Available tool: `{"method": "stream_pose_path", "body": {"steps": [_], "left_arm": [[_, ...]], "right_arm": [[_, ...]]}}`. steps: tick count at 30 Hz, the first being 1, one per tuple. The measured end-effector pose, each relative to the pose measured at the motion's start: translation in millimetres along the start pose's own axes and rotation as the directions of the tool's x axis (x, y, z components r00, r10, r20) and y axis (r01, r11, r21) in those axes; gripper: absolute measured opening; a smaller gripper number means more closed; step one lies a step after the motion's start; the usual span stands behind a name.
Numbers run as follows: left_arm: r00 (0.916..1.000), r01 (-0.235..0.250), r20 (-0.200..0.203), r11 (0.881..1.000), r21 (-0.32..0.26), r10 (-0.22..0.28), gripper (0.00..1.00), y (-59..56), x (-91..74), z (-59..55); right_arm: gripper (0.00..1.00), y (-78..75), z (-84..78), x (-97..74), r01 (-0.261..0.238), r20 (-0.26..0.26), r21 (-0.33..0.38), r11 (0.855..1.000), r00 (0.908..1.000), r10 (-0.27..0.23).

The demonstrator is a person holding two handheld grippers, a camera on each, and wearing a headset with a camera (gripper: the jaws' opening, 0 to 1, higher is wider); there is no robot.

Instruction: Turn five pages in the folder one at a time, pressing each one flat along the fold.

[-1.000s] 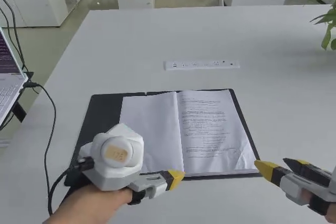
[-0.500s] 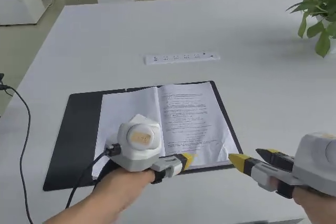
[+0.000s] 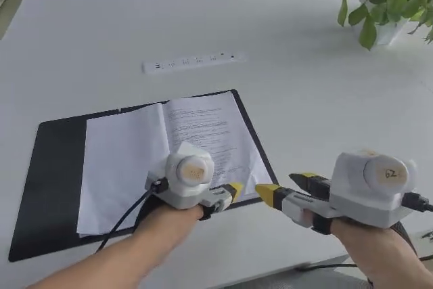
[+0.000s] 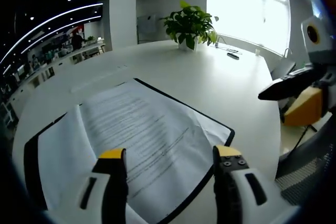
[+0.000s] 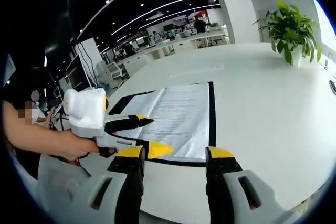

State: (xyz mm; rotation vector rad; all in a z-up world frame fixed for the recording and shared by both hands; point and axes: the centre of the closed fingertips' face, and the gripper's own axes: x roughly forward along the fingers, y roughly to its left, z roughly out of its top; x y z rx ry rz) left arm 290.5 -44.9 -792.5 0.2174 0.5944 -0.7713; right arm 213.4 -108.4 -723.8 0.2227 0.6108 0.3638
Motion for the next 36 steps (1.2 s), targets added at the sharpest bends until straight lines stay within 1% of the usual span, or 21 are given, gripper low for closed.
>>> {"method": "stream_pose_path", "body": {"steps": [5, 7, 8, 9, 11, 15, 19, 25, 29, 33, 34, 35, 36], "left_arm": [[0.9999, -0.007, -0.008, 1.0, 0.012, 0.007, 0.62, -4.7, 14.5, -5.7], [1.0, -0.01, -0.002, 1.0, 0.015, 0.01, 0.62, -6.5, 16.7, -6.8], [0.9998, -0.021, 0.002, 0.999, 0.026, 0.021, 0.61, -6.4, 17.6, -7.1], [0.9997, -0.022, 0.01, 0.999, 0.035, 0.022, 0.6, -7.5, 18.3, -7.2], [0.9996, -0.019, 0.023, 0.999, 0.037, 0.018, 0.57, -8.7, 18.0, -6.9], [0.9984, 0.006, 0.056, 0.998, 0.055, -0.009, 0.49, -14.1, 17.3, -6.3], [0.9975, 0.006, 0.07, 0.999, 0.039, -0.009, 0.47, -12.5, 18.1, -7.3], [0.996, 0.008, 0.089, 0.999, 0.032, -0.011, 0.45, -12.6, 18.4, -7.8], [0.9947, 0.004, 0.103, 1.0, 0.023, -0.006, 0.41, -12.5, 18.1, -7.4], [0.9935, 0.002, 0.113, 1.0, 0.017, -0.004, 0.4, -12.8, 18.0, -7.1], [0.9932, 0.001, 0.116, 1.0, 0.016, -0.003, 0.39, -12.8, 18.0, -7.0], [0.9901, -0.067, 0.123, 0.998, -0.013, 0.068, 0.26, 0.0, 16.0, -6.4], [0.9911, -0.055, 0.12, 0.998, -0.024, 0.058, 0.23, 2.0, 16.7, -6.9]], "right_arm": [[0.45, -5.9, -3.4, 4.5, 0.0, -0.014, 0.016, 1.0, 0.9999, 0.0], [0.45, -8.6, -4.3, 6.1, 0.001, -0.016, 0.019, 1.0, 0.9999, -0.001], [0.45, -9.7, -4.7, 7.4, 0.0, -0.017, 0.026, 1.0, 0.9999, 0.001], [0.45, -10.8, -5.8, 9.3, -0.003, -0.022, 0.035, 0.999, 0.9998, 0.003], [0.44, -13.0, -6.8, 11.8, -0.002, -0.021, 0.034, 0.999, 0.9998, 0.002], [0.44, -15.3, -9.6, 17.8, -0.011, -0.029, 0.041, 0.999, 0.9995, 0.012], [0.44, -17.7, -11.4, 23.0, -0.019, -0.034, 0.048, 0.999, 0.9992, 0.02], [0.43, -19.7, -15.5, 29.9, -0.027, -0.049, 0.042, 0.999, 0.9984, 0.029], [0.43, -21.9, -19.7, 32.9, -0.027, -0.061, 0.036, 0.999, 0.9977, 0.029], [0.43, -22.6, -20.2, 32.8, -0.029, -0.06, 0.05, 0.998, 0.9977, 0.032], [0.43, -23.0, -20.4, 32.8, -0.027, -0.062, 0.049, 0.998, 0.9976, 0.03], [0.42, -23.6, -20.5, 32.8, -0.025, -0.062, 0.045, 0.999, 0.9977, 0.028], [0.42, -23.5, -20.4, 33.2, -0.026, -0.062, 0.046, 0.999, 0.9977, 0.029]]}}
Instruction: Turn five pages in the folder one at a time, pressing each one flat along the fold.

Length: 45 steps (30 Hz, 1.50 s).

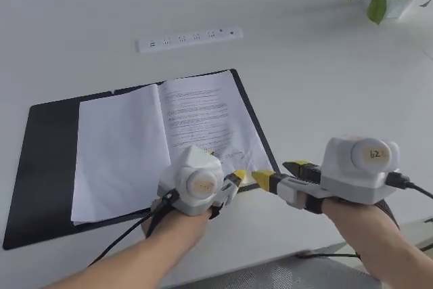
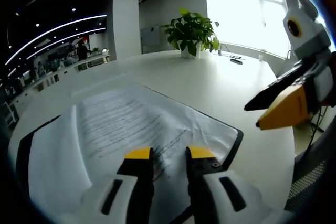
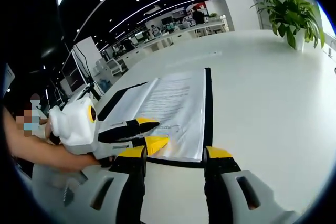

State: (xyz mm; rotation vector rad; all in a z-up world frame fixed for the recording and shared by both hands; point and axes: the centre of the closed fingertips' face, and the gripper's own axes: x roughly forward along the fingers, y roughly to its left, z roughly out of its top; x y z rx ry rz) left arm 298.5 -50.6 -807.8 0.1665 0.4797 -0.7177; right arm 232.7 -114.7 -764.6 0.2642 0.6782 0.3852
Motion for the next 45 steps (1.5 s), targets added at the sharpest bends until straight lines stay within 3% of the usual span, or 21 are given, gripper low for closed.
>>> {"method": "stream_pose_path", "body": {"steps": [2, 7, 9, 10, 11, 15, 22, 29, 45], "left_arm": [[0.9998, 0.02, 0.009, 0.999, 0.043, -0.02, 0.23, -4.2, -0.3, 0.9], [0.9999, 0.014, 0.005, 0.999, 0.043, -0.014, 0.21, -4.0, -0.2, 0.4], [0.9999, -0.01, 0.003, 0.999, 0.042, 0.01, 0.15, 1.0, -0.1, 0.3], [0.9993, -0.037, 0.001, 0.997, 0.061, 0.037, 0.09, 8.9, 0.8, 1.5], [0.9999, -0.017, -0.001, 0.998, 0.068, 0.017, 0.09, 6.5, 1.2, 1.5], [0.9998, -0.018, -0.004, 0.996, 0.084, 0.018, 0.08, 5.3, 0.5, 1.0], [0.9996, -0.029, -0.006, 0.999, 0.044, 0.029, 0.04, 7.7, 0.8, 0.7], [0.9994, -0.033, -0.008, 0.999, 0.022, 0.033, 0.04, 7.1, 0.8, -0.2], [0.9995, -0.032, -0.005, 0.999, 0.023, 0.032, 0.04, 6.1, 0.1, -1.0]], "right_arm": [[0.42, -0.5, -0.1, 0.6, -0.001, -0.001, 0.005, 1.0, 1.0, 0.001], [0.42, -0.8, -1.4, 4.2, -0.003, -0.005, 0.006, 1.0, 1.0, 0.003], [0.42, -0.7, -2.1, 5.6, -0.005, -0.008, 0.004, 1.0, 1.0, 0.005], [0.42, -1.4, -3.0, 6.7, -0.005, -0.012, 0.006, 1.0, 0.9999, 0.005], [0.42, -1.5, -3.2, 7.1, -0.005, -0.012, 0.005, 1.0, 0.9999, 0.005], [0.42, -0.2, -2.2, 8.3, -0.01, -0.007, 0.01, 1.0, 0.9999, 0.01], [0.4, 1.2, 3.1, 13.6, -0.022, 0.008, 0.01, 1.0, 0.9997, 0.022], [0.31, 2.7, 5.4, 21.8, -0.043, 0.009, 0.026, 0.999, 0.999, 0.043], [0.27, -7.2, -13.3, 25.9, -0.035, -0.026, 0.124, 0.992, 0.9989, 0.039]]}}
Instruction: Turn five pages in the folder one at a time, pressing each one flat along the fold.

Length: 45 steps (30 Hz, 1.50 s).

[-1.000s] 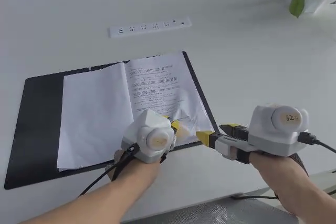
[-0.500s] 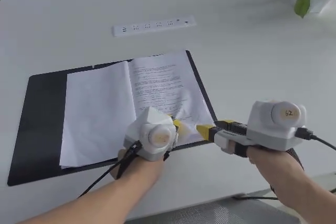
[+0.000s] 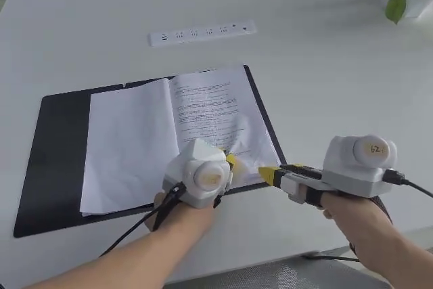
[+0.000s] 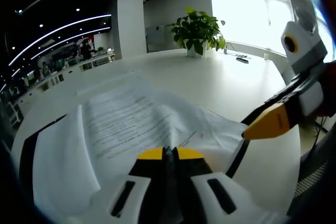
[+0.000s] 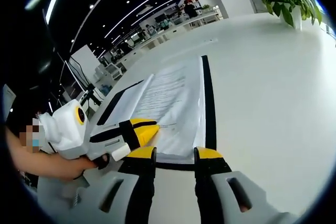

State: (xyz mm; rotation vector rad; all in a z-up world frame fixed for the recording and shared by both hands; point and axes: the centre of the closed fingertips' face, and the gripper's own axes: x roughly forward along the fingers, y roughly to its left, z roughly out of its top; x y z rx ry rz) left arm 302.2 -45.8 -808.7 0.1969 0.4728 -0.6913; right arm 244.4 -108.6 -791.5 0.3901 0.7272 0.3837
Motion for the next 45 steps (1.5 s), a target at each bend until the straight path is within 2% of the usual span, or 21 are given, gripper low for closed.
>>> {"method": "stream_pose_path", "body": {"steps": [6, 13, 21, 26, 30, 31, 33, 35, 37, 40, 43, 44, 45], "left_arm": [[1.0, -0.001, 0.001, 1.0, 0.001, 0.001, 0.04, 0.0, 0.3, 0.3], [1.0, -0.001, 0.0, 1.0, -0.003, 0.001, 0.04, 0.5, 0.4, 0.1], [1.0, -0.001, -0.006, 1.0, 0.004, 0.002, 0.05, 0.7, 0.7, 0.4], [0.9999, 0.007, -0.012, 1.0, -0.029, -0.007, 0.06, 1.4, -1.3, 1.5], [0.9988, 0.024, -0.042, 0.998, -0.056, -0.026, 0.1, 3.8, -13.3, -1.5], [0.9978, 0.047, -0.043, 0.995, -0.087, -0.051, 0.12, 1.7, -19.2, -1.7], [0.9973, 0.053, -0.046, 0.995, -0.08, -0.057, 0.17, 4.4, -27.7, -0.9], [0.9959, 0.075, -0.044, 0.994, -0.081, -0.079, 0.19, 7.8, -40.6, 1.8], [0.9957, 0.085, -0.032, 0.994, -0.074, -0.088, 0.2, 15.7, -56.3, 4.9], [0.9969, 0.073, -0.024, 0.994, -0.084, -0.075, 0.19, 35.4, -81.1, 4.1], [0.9982, 0.052, -0.024, 0.993, -0.109, -0.055, 0.19, 51.0, -100.1, -0.1], [0.9987, 0.047, -0.011, 0.991, -0.122, -0.049, 0.2, 58.7, -113.0, -1.1], [0.9989, 0.045, -0.01, 0.992, -0.122, -0.047, 0.2, 60.5, -116.2, -1.7]], "right_arm": [[0.2, -1.1, 2.5, -0.5, 0.005, 0.011, 0.0, 1.0, 0.9999, -0.005], [0.01, -4.8, 1.7, 0.1, 0.02, 0.001, -0.029, 0.999, 0.9998, -0.02], [0.0, -4.4, 2.4, 1.0, 0.029, 0.007, -0.035, 0.999, 0.9996, -0.029], [0.0, -2.7, 5.8, 0.0, 0.034, 0.02, -0.038, 0.999, 0.9993, -0.033], [0.0, 6.4, 12.3, -2.3, 0.015, 0.045, -0.053, 0.998, 0.9989, -0.013], [0.0, 8.7, 13.5, -2.8, 0.01, 0.048, -0.053, 0.999, 0.9988, -0.007], [0.0, 15.4, 18.2, -4.3, -0.004, 0.064, -0.064, 0.998, 0.9979, 0.008], [0.0, 25.1, 24.6, -6.7, -0.024, 0.087, -0.081, 0.996, 0.9957, 0.031], [0.0, 32.8, 28.4, -8.9, -0.034, 0.093, -0.097, 0.995, 0.9947, 0.043], [0.0, 48.6, 35.5, -11.9, -0.064, 0.115, -0.118, 0.991, 0.9903, 0.078], [0.0, 64.8, 40.2, -13.5, -0.089, 0.127, -0.147, 0.985, 0.9861, 0.108], [0.0, 69.9, 41.2, -13.9, -0.096, 0.129, -0.152, 0.984, 0.9848, 0.116], [0.0, 80.7, 42.6, -14.7, -0.112, 0.129, -0.167, 0.98, 0.9825, 0.134]]}}
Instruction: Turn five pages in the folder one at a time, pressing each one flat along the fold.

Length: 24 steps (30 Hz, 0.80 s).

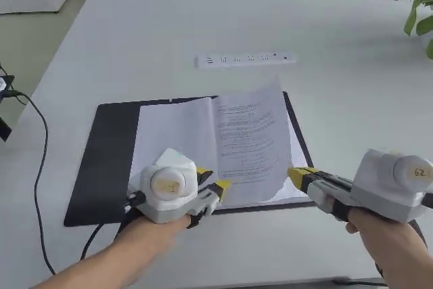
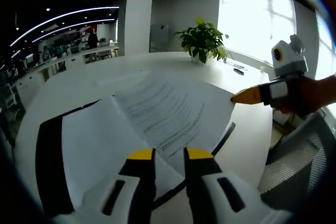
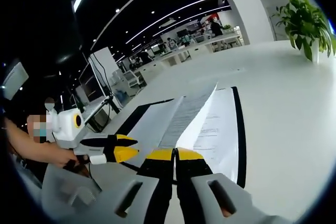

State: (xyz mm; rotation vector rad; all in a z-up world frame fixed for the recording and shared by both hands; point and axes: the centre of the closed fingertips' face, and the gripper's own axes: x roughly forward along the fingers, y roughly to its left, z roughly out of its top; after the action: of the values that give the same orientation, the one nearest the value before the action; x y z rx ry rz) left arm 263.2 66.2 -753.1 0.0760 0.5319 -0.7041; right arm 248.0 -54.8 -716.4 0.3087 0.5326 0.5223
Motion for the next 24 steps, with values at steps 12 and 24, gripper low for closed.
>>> {"method": "stream_pose_path", "body": {"steps": [12, 24], "left_arm": [[0.9909, -0.113, 0.065, 0.991, -0.074, 0.118, 0.19, 49.7, -85.5, -9.8], [0.9751, -0.167, 0.122, 0.976, -0.142, 0.185, 0.17, 75.7, -130.5, -3.1]], "right_arm": [[0.0, 80.4, 14.8, 23.2, -0.153, 0.013, -0.081, 0.985, 0.9879, 0.154], [0.0, 158.3, 0.1, 76.3, -0.286, -0.069, -0.127, 0.95, 0.9578, 0.279]]}}
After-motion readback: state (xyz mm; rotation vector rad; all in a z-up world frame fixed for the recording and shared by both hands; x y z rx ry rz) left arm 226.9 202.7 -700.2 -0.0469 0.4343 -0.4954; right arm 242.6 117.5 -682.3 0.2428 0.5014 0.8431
